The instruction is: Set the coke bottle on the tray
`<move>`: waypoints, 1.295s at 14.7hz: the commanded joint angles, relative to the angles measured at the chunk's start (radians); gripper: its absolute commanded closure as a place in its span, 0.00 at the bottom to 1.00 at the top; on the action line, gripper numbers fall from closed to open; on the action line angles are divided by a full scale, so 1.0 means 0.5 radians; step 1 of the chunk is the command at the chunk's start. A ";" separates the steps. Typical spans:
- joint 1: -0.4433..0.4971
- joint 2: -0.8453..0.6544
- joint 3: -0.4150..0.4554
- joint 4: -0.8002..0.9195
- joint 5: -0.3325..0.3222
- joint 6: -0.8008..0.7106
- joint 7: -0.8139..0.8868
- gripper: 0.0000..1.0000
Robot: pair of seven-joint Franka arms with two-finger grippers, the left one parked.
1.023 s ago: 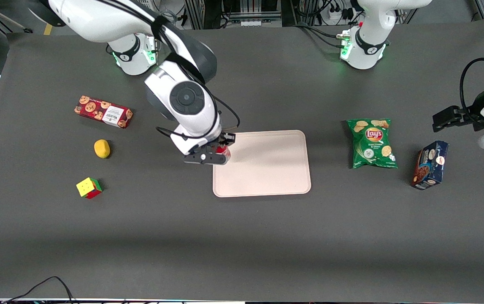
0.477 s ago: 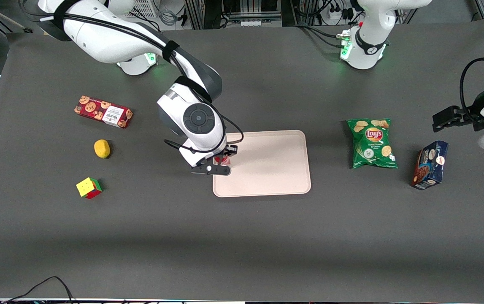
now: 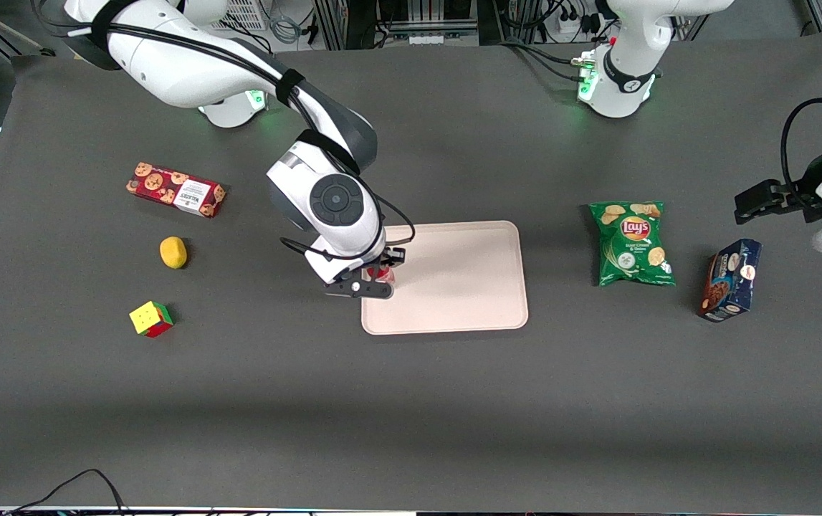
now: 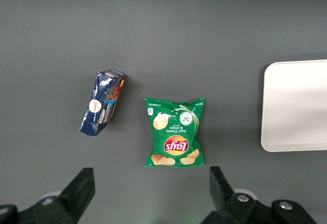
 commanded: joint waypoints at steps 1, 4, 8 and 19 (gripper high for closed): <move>0.009 0.016 0.011 0.029 -0.051 0.020 0.076 0.55; 0.009 0.013 0.008 0.032 -0.054 0.039 0.098 0.00; -0.043 -0.140 0.027 0.032 -0.023 0.008 0.107 0.00; -0.387 -1.186 -0.491 -0.241 0.583 -0.283 -1.103 0.00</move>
